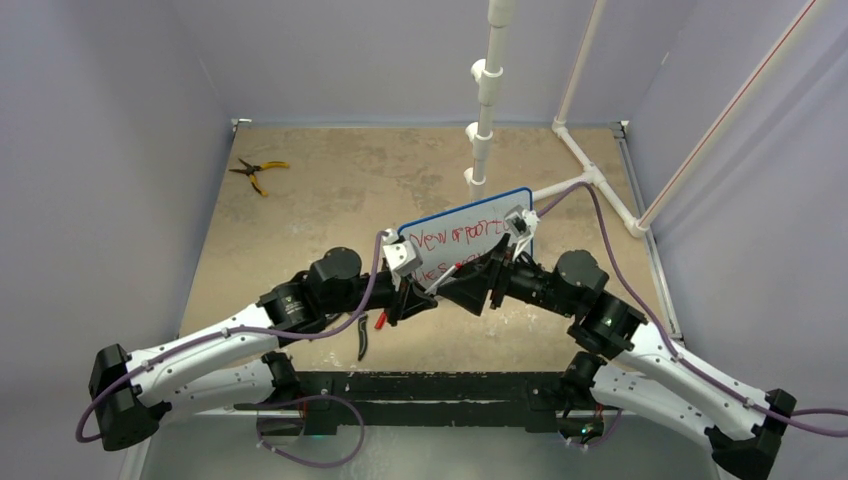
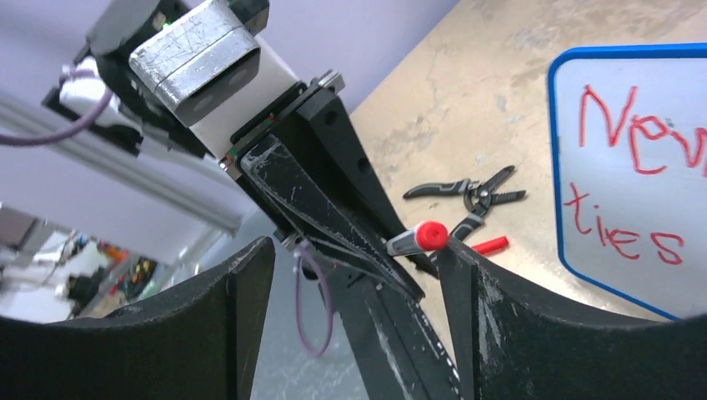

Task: Write a sentence on the whiteboard
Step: Pass from the right arm to the left, then pass from the left arm to the right

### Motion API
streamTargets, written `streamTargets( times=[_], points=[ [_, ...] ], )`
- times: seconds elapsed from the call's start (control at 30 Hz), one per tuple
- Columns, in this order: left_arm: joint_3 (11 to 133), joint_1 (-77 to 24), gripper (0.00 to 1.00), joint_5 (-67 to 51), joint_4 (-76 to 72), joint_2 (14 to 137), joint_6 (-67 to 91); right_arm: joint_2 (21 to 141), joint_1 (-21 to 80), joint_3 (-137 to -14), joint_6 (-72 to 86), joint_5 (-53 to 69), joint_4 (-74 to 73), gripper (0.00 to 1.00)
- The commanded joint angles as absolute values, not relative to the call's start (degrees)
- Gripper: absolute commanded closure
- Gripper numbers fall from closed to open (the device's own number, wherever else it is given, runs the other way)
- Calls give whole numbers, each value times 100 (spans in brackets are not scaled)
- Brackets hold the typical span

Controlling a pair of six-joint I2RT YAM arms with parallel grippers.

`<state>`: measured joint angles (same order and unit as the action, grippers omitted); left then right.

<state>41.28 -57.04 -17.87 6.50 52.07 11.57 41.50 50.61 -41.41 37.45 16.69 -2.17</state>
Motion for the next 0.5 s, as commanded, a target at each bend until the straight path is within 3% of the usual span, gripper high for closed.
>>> streamTargets(
  times=[0.0,0.07,0.27,0.37,0.47],
  points=[
    [3576,-5703,100,-1572,-1048,5162,2427,3930,5054,-3498,4390,865,1098,27],
    [3363,-5696,100,-1786,-1555,5256,2802,3933,5054,-3304,4499,861,1450,20],
    [2965,-5699,100,-2152,-2484,5485,3185,3907,5054,-2643,4893,657,2371,25],
    [2919,-5696,100,-2098,-2521,5479,3206,3941,5054,-2590,4957,585,2288,44],
    [2945,-5699,100,-2129,-2471,5633,3167,3894,5053,-2520,4953,549,2309,51]
  ],
)
